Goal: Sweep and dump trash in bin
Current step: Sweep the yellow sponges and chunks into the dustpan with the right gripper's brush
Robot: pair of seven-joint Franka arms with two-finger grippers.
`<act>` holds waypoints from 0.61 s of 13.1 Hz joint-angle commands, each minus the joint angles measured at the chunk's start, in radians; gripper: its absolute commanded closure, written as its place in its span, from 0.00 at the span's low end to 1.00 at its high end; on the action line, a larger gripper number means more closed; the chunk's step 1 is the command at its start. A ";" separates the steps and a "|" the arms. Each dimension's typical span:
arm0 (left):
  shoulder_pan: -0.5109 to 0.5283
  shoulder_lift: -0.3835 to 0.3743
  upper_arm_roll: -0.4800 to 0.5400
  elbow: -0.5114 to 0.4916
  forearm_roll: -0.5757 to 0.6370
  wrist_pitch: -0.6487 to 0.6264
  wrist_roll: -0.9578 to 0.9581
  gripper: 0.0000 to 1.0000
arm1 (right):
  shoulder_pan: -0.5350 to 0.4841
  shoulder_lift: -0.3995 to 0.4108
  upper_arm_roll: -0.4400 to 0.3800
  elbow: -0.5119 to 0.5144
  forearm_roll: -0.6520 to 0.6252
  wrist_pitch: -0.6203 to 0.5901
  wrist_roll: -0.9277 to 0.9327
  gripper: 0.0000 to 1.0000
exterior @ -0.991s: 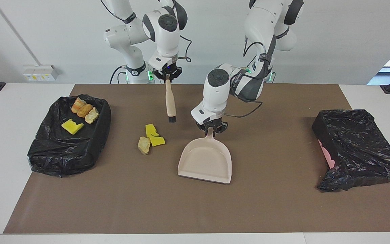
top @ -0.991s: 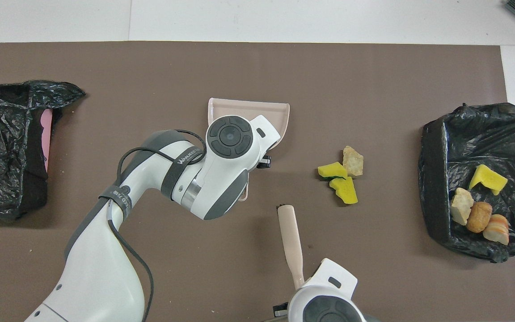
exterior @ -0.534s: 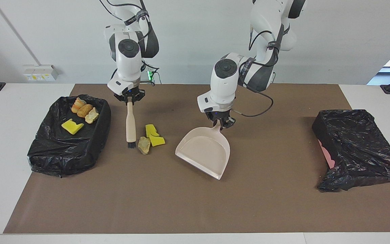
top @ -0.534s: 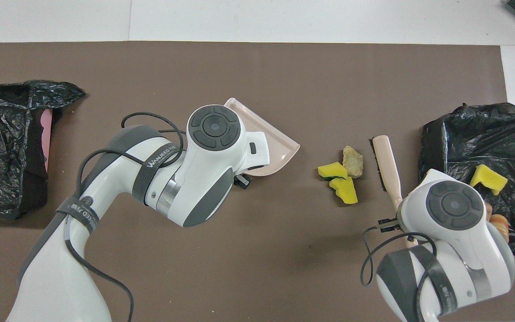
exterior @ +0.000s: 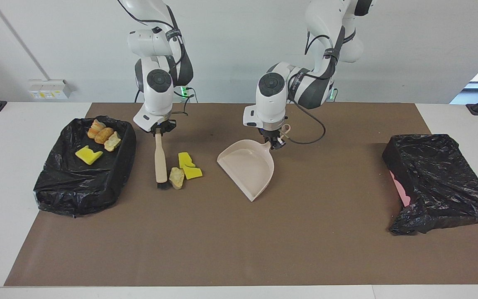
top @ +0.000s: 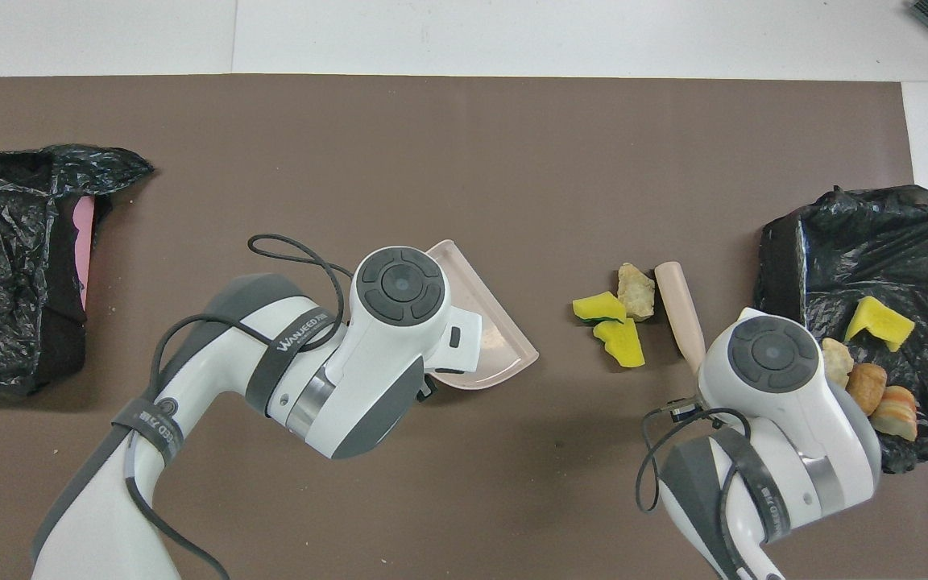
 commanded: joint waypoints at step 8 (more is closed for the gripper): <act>-0.073 -0.117 0.008 -0.188 0.068 0.040 0.045 1.00 | 0.228 0.044 0.008 0.030 0.517 0.016 -0.034 1.00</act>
